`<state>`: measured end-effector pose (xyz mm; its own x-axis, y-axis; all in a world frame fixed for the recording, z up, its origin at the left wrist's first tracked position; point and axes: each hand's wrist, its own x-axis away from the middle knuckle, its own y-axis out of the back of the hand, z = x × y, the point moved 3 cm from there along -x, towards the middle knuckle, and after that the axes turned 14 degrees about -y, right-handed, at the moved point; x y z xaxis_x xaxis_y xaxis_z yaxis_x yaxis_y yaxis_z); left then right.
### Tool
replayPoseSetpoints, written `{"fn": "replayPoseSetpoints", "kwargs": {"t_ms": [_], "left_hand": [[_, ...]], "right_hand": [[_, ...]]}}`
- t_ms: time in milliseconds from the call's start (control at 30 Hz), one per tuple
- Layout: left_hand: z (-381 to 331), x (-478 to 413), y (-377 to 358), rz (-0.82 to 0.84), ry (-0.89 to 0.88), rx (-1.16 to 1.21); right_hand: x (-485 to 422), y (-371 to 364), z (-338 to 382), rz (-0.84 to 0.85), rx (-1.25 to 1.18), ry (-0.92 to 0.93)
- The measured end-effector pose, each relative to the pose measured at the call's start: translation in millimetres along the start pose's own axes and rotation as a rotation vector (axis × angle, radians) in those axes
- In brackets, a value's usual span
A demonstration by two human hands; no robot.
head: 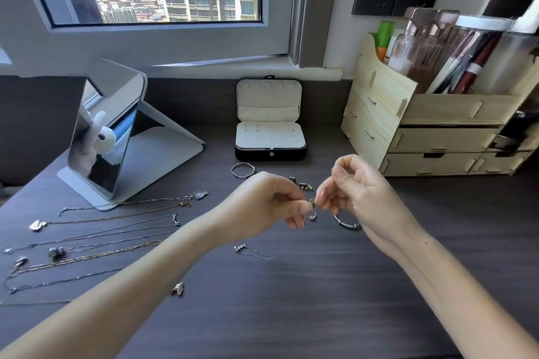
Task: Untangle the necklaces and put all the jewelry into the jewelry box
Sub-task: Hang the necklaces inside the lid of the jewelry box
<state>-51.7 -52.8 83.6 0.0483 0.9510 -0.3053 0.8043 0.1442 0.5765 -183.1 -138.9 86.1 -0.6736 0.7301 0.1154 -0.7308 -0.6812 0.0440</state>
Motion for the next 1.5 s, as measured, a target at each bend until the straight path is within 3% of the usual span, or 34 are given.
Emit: {"fn": "replayPoseSetpoints", "kwargs": {"t_ms": [100, 267, 367, 467, 600, 800, 933, 1067, 1267, 1500], "left_hand": [[3.3, 1.6, 0.3, -0.025, -0.020, -0.011], [2.6, 3.0, 10.3, -0.102, -0.124, -0.221], [3.9, 2.3, 17.3, -0.143, -0.090, -0.275], [1.4, 2.2, 20.0, -0.173, -0.021, -0.084], [0.4, -0.1, 24.9, -0.172, 0.068, 0.097], [-0.3, -5.8, 36.8, -0.294, 0.110, 0.426], [2.4, -10.9, 42.2, -0.327, 0.061, 0.480], [6.4, -14.4, 46.5, -0.322, 0.034, 0.488], [12.9, -14.8, 48.1, -0.213, -0.031, 0.417], [23.5, -16.0, 55.3, -0.212, -0.018, 0.443]], "right_hand": [[-2.0, -2.0, -1.7, -0.027, 0.030, 0.012], [-6.4, -2.7, -2.5, -0.091, 0.090, 0.066], [-8.5, -4.8, -3.7, -0.184, 0.163, 0.135], [-9.9, -7.1, -2.8, -0.229, 0.185, 0.179], [-9.3, -18.1, 4.0, -0.002, -0.161, 0.082], [-15.1, -23.4, 16.7, 0.144, -0.182, -0.069], [-19.7, -24.7, 27.9, 0.248, 0.058, -0.082], [-22.6, -27.5, 40.8, 0.186, 0.502, -0.043], [-27.3, -32.6, 70.5, 0.148, 0.550, 0.060], [-41.3, -37.3, 105.8, 0.171, 0.558, 0.121]]}}
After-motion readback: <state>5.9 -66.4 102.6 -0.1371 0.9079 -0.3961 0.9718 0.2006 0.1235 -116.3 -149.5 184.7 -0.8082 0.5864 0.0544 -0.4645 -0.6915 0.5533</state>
